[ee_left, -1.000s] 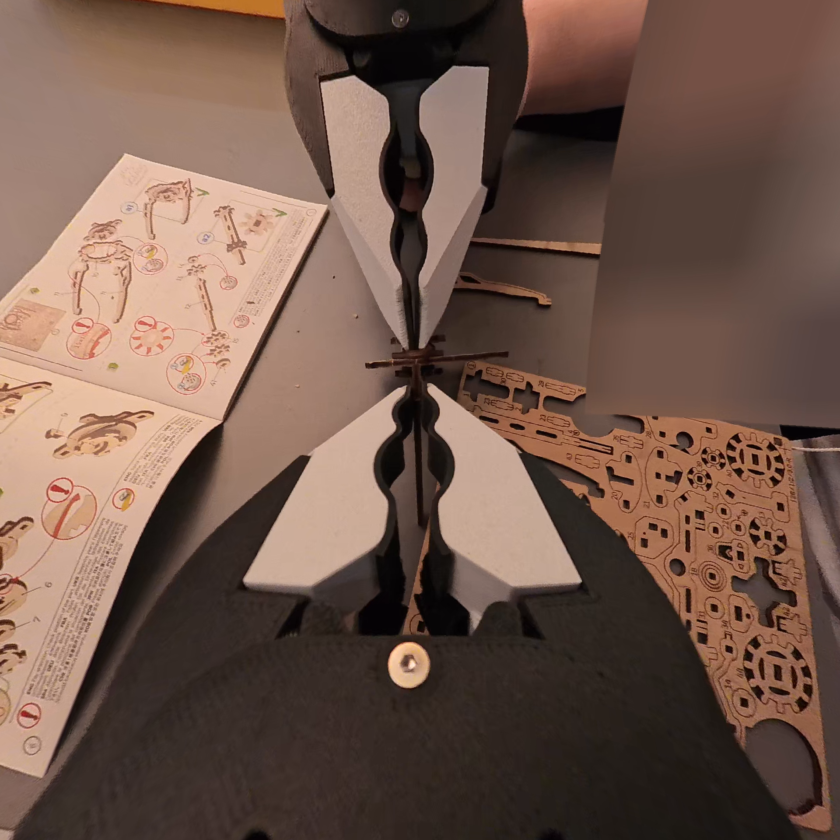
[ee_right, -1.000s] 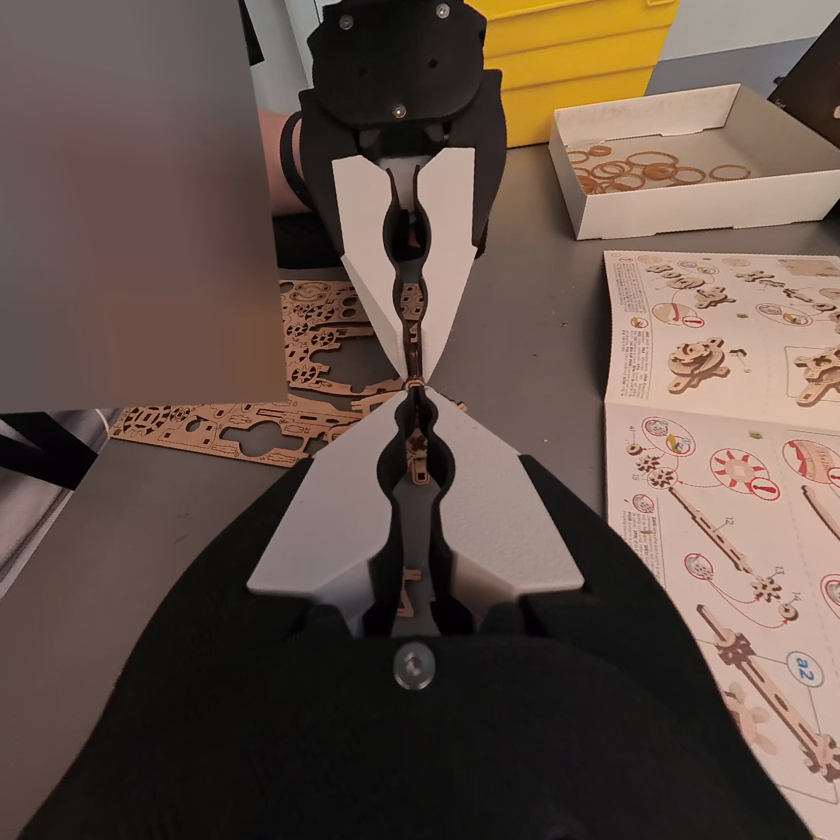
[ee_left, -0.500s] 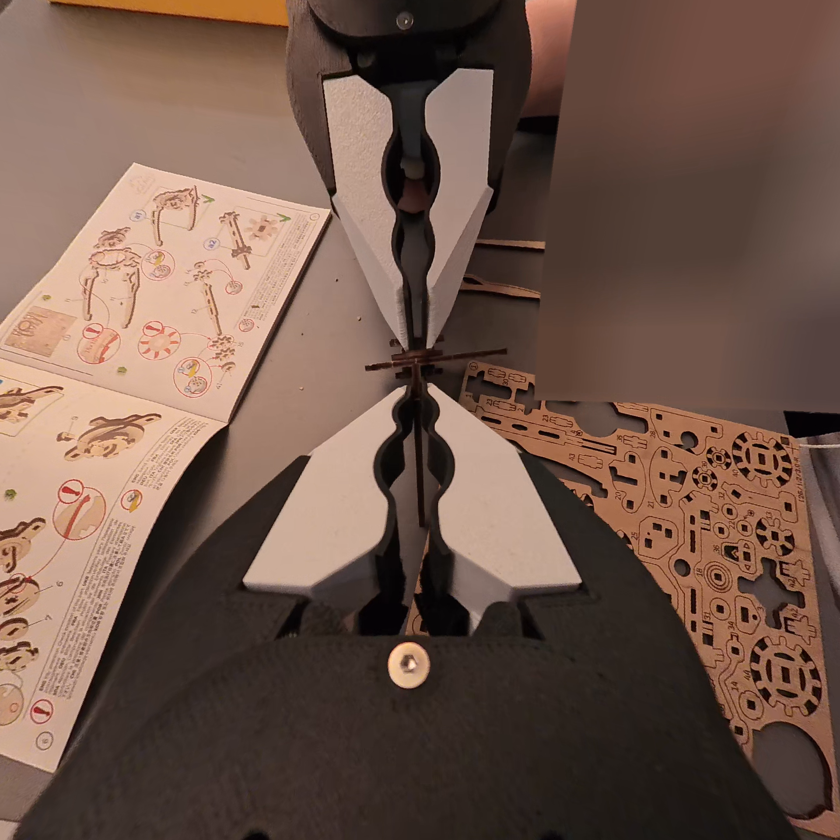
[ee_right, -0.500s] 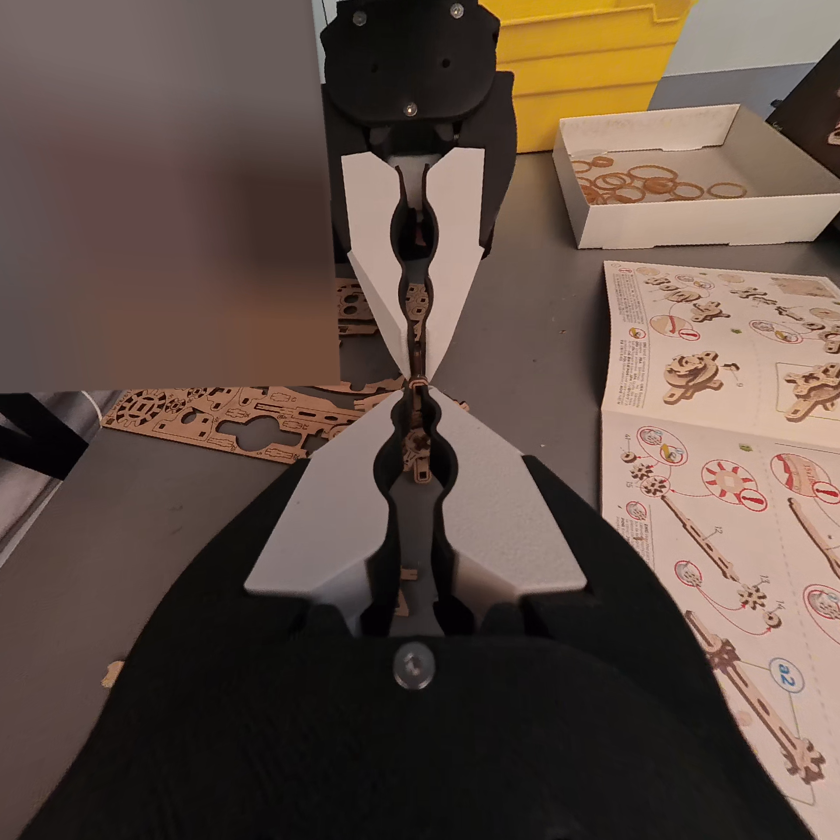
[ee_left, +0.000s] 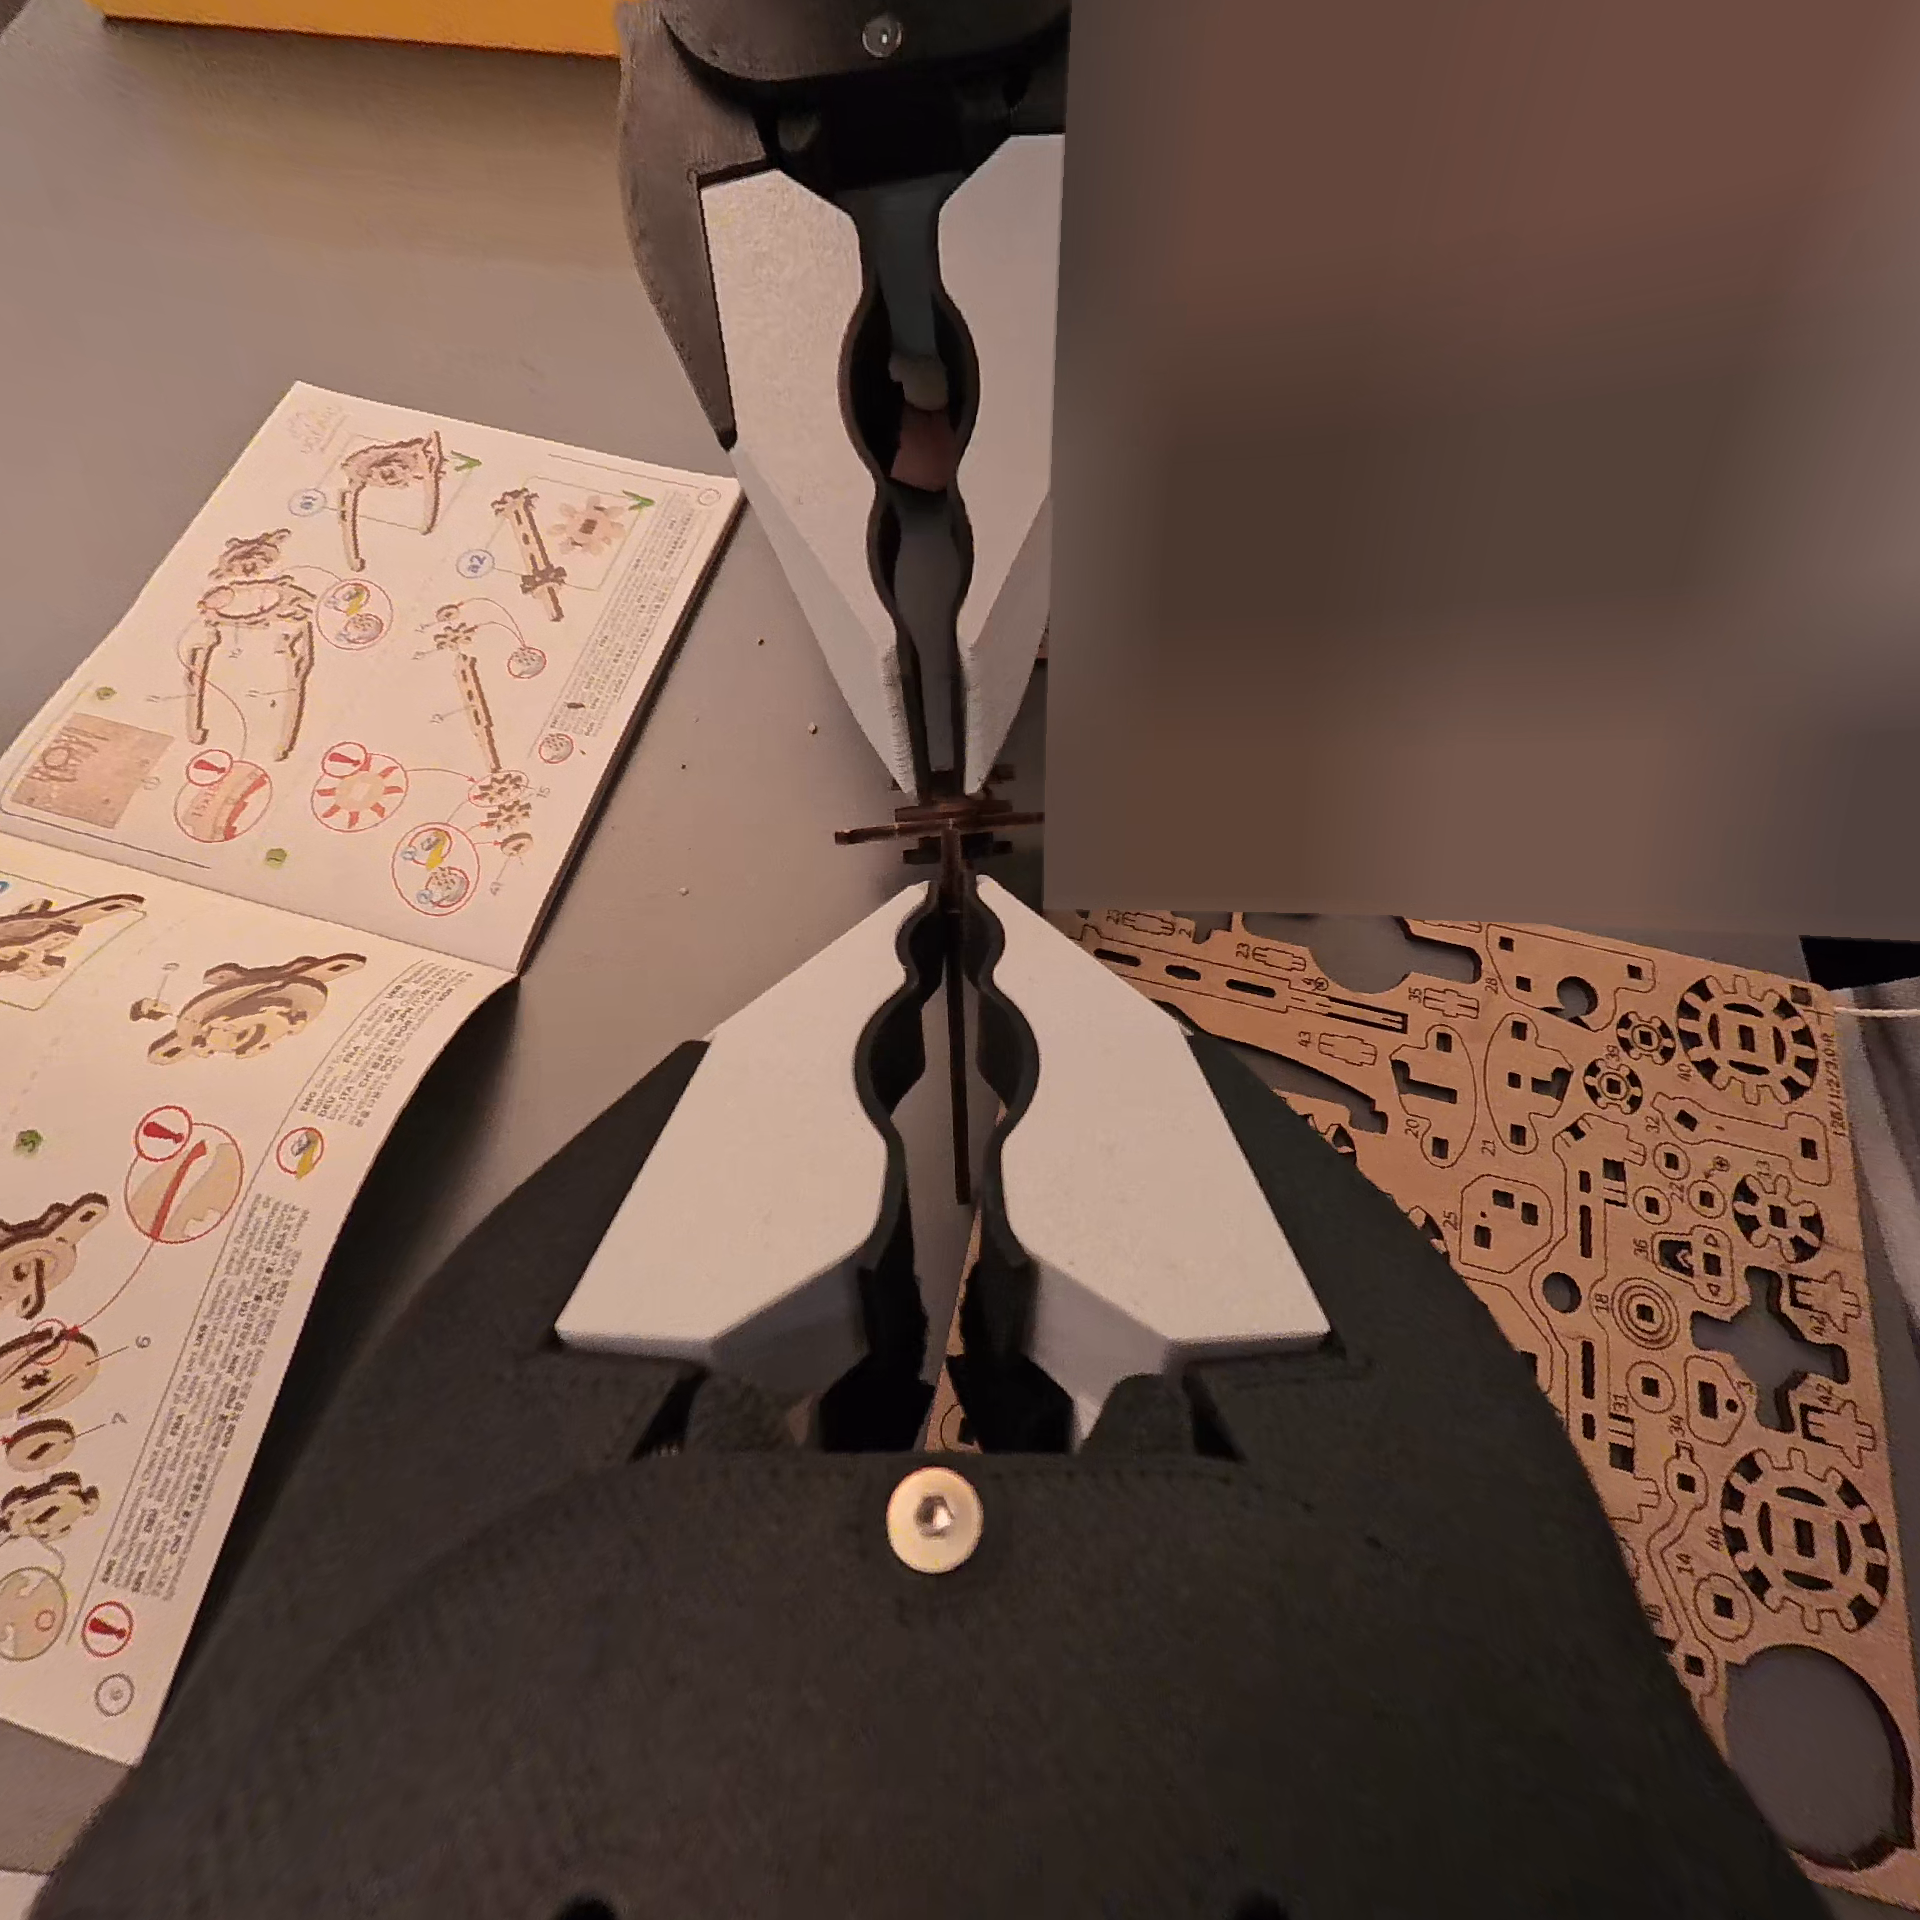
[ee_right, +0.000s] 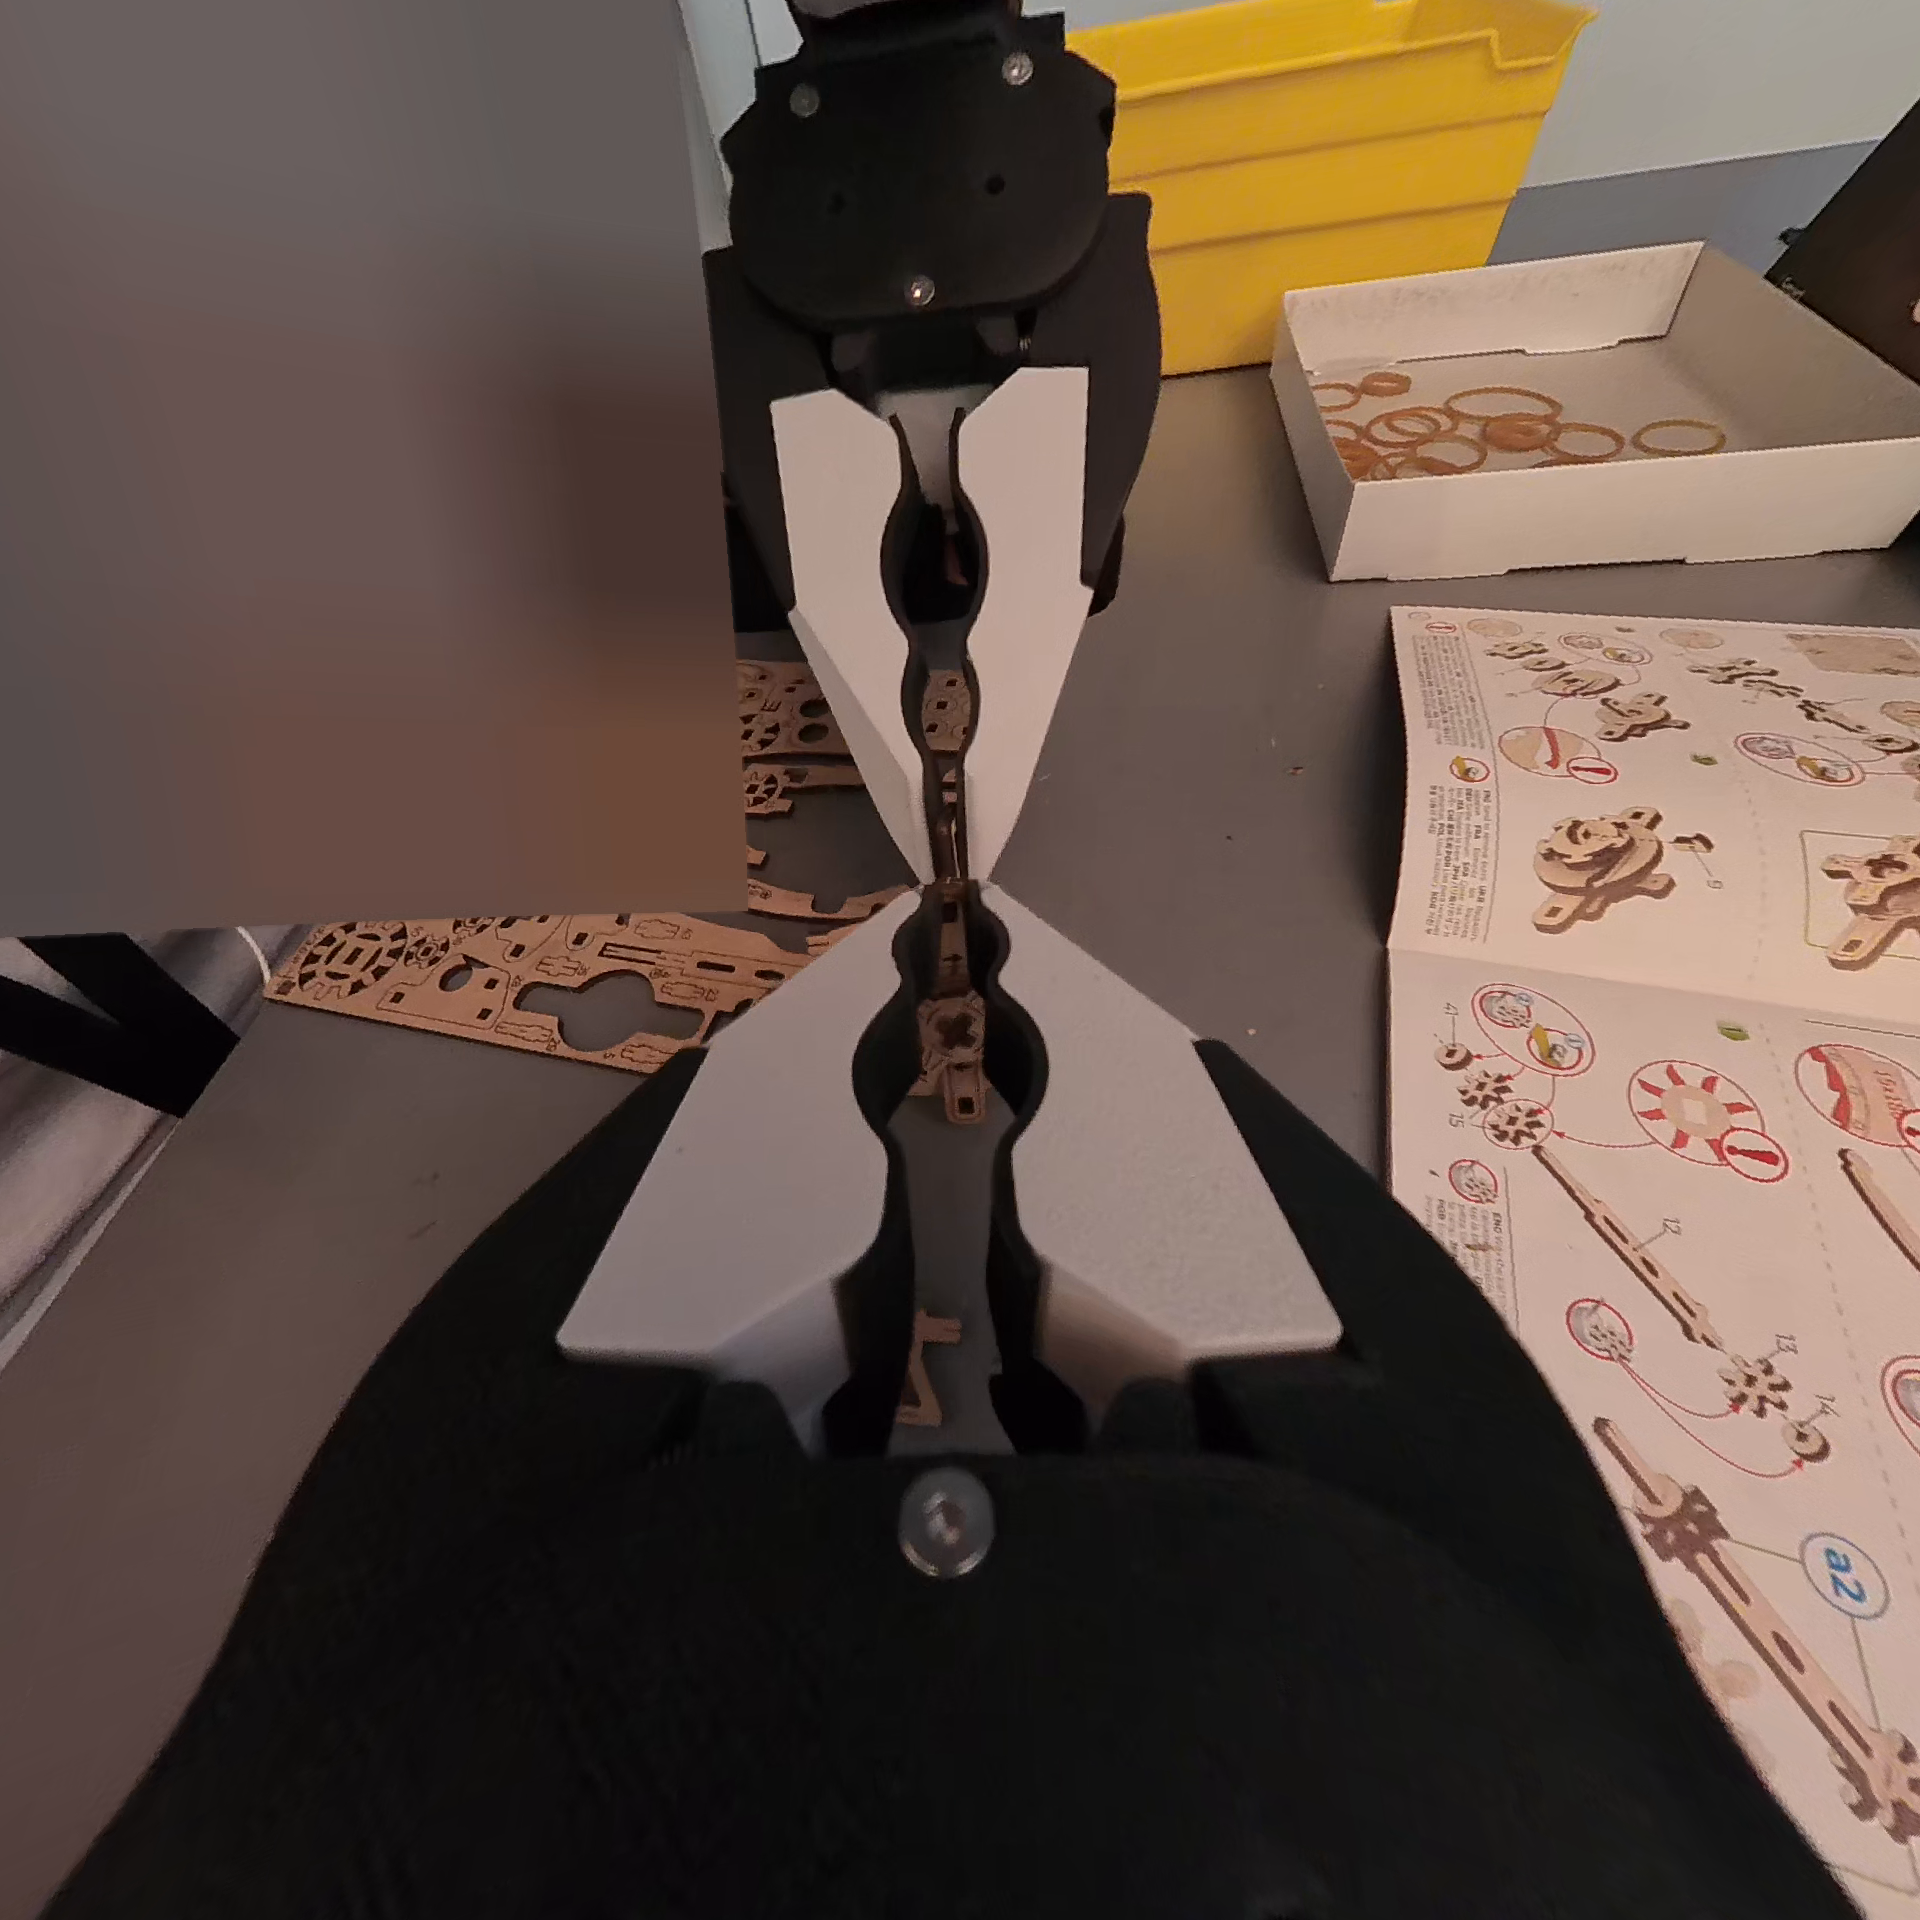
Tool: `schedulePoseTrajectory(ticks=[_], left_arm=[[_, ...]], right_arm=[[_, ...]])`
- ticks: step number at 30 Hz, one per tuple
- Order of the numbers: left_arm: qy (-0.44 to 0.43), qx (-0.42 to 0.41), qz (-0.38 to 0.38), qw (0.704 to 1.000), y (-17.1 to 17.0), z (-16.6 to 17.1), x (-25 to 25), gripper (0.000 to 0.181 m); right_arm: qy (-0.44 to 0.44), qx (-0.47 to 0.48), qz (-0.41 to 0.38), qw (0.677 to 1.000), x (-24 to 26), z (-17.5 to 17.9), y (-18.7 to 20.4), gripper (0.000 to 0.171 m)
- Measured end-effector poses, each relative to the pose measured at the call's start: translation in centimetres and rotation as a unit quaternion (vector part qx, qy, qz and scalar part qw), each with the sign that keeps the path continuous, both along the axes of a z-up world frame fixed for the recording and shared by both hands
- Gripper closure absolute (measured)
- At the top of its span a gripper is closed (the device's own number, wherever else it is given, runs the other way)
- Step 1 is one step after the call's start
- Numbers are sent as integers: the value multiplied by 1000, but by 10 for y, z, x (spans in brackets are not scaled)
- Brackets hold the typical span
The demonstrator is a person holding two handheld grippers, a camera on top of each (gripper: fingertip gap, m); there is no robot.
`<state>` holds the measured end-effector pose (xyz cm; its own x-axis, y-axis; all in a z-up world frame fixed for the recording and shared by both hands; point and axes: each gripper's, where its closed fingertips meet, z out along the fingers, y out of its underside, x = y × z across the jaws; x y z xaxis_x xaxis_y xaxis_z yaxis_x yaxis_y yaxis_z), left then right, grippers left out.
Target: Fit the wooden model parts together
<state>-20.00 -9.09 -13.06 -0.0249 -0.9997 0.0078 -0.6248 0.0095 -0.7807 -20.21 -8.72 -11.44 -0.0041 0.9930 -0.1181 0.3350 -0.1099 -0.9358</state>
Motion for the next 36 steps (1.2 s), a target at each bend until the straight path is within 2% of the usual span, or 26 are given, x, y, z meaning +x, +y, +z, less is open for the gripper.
schedulePoseTrajectory(ticks=[21, 36], left_arm=[[-2, 4, 2, 1000, -1, 0, 0, 181], [27, 52, -20, 998, -3, -1, -1, 181]], right_arm=[[-26, 27, -7, 999, 1, -3, -2, 169], [-48, 20, 2, 999, -2, -3, -5, 170]])
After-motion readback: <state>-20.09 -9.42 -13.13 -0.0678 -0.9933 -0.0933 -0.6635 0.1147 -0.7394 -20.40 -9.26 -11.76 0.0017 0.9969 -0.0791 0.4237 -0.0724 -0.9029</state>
